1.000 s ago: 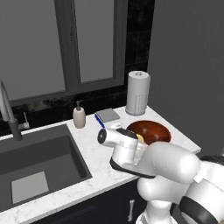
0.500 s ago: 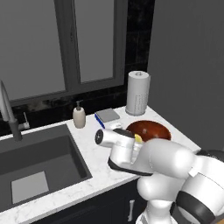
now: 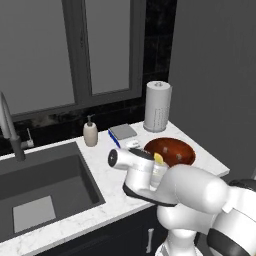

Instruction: Grab a lemon wedge from the fridge and one ice cube from the ice bowl, and put them in the glass of lemonade.

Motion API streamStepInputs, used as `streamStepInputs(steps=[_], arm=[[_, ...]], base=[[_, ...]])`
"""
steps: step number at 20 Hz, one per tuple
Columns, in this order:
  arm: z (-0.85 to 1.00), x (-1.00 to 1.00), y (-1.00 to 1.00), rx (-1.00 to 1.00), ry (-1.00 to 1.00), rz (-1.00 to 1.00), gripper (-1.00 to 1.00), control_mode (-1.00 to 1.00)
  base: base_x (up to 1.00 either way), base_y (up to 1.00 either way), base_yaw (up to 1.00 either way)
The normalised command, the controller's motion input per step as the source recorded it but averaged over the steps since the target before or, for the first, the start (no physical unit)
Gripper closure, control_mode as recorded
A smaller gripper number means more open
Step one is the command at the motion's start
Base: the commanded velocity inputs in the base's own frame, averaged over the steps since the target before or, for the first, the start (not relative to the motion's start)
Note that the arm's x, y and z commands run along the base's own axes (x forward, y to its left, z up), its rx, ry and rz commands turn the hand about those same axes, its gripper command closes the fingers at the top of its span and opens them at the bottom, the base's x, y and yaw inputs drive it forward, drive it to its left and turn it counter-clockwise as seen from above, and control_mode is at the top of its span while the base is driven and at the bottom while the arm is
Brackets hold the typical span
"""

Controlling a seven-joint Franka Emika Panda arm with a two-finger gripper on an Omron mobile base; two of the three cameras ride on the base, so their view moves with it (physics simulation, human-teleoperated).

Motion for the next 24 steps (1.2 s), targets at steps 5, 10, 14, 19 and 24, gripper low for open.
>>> streamStepInputs(steps=[5, 10, 14, 19, 24], arm=[[-0.1, 0.0, 0.0, 0.0, 0.0, 0.0, -1.0, -1.0], [0.13, 0.0, 0.0, 0.0, 0.0, 0.0, -1.0, -1.0], [0.39, -0.01, 0.0, 0.0, -0.04, 0.0, -1.0, -1.0], [0.51, -0.23, 0.0, 0.01, -0.06, -0.01, -1.0, -1.0], [0.51, -0.17, -0.09, 0.17, -0.1, -0.03, -1.0, -1.0]], base=[[0.0, 0.0, 0.0], [0.0, 0.0, 0.0], [0.0, 0.0, 0.0], [0.0, 0.0, 0.0], [0.0, 0.0, 0.0]])
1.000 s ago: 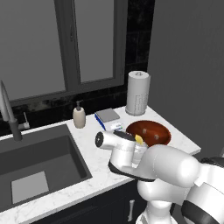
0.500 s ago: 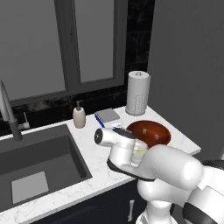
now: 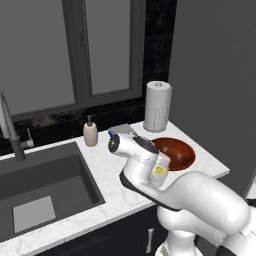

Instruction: Grab a lemon wedge from the fridge and one ice cube from the ice bowl, and put them in the glass of lemonade.

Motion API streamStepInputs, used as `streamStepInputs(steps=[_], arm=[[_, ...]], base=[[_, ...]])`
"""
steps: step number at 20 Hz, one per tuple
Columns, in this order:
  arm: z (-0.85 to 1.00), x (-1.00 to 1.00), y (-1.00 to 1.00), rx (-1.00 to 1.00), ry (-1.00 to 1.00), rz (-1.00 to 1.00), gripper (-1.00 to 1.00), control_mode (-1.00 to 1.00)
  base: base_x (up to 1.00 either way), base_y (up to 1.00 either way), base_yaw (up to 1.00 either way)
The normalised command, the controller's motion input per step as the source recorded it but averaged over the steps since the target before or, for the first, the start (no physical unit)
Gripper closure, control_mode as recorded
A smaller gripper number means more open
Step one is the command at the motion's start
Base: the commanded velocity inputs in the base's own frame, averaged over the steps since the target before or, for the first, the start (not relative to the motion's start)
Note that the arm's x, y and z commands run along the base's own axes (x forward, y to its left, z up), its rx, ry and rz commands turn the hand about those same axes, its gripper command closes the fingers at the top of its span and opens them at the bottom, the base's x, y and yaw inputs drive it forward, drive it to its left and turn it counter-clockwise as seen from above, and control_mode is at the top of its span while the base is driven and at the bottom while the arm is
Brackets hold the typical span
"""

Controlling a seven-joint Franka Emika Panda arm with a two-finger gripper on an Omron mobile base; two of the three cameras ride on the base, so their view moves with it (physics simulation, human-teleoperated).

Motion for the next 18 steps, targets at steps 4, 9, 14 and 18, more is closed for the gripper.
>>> streamStepInputs(steps=[4, 9, 14, 18], arm=[[0.41, -0.13, -0.4, 0.3, -0.14, -0.13, -1.0, -1.0], [0.05, -0.22, -0.37, 0.32, -0.13, -0.24, -1.0, -1.0], [0.07, -0.27, -0.21, 0.31, -0.21, -0.3, -1.0, -1.0], [0.23, -0.12, -0.06, 0.31, -0.27, -0.39, -1.0, -1.0]], base=[[0.0, 0.0, 0.0], [0.0, 0.0, 0.0], [0.0, 0.0, 0.0], [0.0, 0.0, 0.0]])
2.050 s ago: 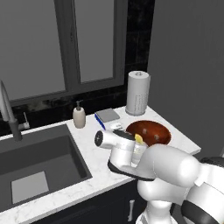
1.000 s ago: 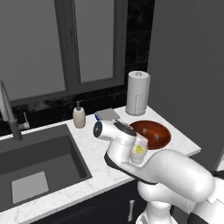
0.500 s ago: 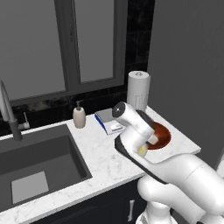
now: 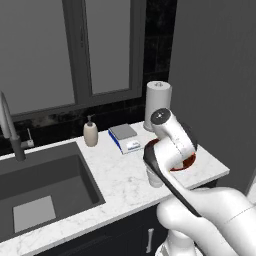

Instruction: Grab a lemon wedge from the fridge and one ice cube from the ice bowl, and put them in the glass of lemonade.

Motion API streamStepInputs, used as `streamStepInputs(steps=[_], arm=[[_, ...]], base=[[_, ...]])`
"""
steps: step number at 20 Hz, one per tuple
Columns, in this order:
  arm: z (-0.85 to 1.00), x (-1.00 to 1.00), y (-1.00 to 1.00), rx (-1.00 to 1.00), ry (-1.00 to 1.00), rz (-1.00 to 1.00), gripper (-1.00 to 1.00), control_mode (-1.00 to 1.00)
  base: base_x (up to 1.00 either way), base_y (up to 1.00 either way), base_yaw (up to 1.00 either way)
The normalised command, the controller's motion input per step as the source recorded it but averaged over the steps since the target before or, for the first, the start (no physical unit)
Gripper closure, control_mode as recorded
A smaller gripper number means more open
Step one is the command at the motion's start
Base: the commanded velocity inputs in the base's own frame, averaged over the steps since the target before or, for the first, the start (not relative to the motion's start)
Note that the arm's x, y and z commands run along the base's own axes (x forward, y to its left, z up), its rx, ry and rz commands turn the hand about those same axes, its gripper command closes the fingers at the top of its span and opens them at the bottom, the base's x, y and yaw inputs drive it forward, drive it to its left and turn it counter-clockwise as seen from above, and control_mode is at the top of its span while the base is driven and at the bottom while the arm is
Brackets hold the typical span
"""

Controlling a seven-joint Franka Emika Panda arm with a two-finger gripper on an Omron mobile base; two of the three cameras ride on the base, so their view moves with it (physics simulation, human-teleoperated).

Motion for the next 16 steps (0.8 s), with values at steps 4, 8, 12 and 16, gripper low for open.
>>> streamStepInputs(steps=[4, 8, 12, 16], arm=[[0.27, -0.02, -0.01, 0.32, -0.3, -0.41, -1.0, -1.0], [0.27, -0.01, 0.0, 0.34, -0.3, -0.41, -1.0, -1.0], [0.09, -0.13, 0.0, 0.38, -0.23, -0.4, -1.0, -1.0], [0.01, -0.27, 0.0, 0.4, -0.15, -0.4, -1.0, -1.0]], base=[[0.0, 0.0, 0.0], [0.0, 0.0, 0.0], [0.0, 0.0, 0.0], [0.0, 0.0, 0.0]])
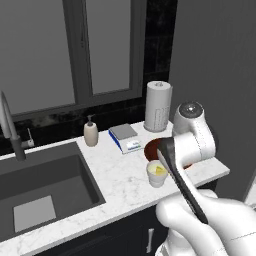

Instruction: Grab a lemon wedge from the fridge and one ice cube from the ice bowl, and put them in the glass of lemonade.

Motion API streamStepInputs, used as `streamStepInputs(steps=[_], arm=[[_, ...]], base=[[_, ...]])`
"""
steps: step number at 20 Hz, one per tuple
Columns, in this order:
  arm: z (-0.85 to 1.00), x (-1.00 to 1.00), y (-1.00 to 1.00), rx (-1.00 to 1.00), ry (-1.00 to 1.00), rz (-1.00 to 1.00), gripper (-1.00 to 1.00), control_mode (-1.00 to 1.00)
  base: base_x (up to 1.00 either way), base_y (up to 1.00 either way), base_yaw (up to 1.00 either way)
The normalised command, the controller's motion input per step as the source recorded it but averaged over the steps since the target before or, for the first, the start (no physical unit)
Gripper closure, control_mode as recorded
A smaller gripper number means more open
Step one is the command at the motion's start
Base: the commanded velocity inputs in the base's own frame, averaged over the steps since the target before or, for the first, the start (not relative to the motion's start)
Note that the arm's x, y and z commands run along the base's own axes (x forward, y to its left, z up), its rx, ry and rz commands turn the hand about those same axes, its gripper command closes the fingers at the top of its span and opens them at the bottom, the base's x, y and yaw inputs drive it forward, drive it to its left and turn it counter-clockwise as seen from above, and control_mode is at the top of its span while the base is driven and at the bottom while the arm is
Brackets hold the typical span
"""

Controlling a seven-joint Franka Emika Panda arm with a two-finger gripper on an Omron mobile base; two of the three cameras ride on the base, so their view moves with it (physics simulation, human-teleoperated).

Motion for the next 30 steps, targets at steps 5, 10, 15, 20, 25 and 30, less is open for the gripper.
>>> streamStepInputs(steps=[5, 10, 15, 20, 25, 30], arm=[[0.0, -0.26, 0.0, 0.36, -0.04, -0.39, -1.0, -1.0], [0.0, -0.13, -0.04, 0.29, 0.0, -0.33, -1.0, -1.0], [0.0, -0.01, -0.1, 0.18, 0.02, -0.23, -1.0, -1.0], [0.0, 0.03, 0.0, 0.03, 0.16, -0.08, -1.0, -1.0], [0.0, 0.26, 0.0, -0.02, 0.15, -0.01, -1.0, -1.0], [-0.09, 0.26, -0.1, -0.02, 0.12, -0.03, -1.0, -1.0]], base=[[0.0, 0.0, 0.0], [0.0, 0.0, 0.0], [0.0, 0.0, 0.0], [0.0, 0.0, 0.0], [0.0, 0.0, 0.0], [0.0, 0.0, 0.0]])
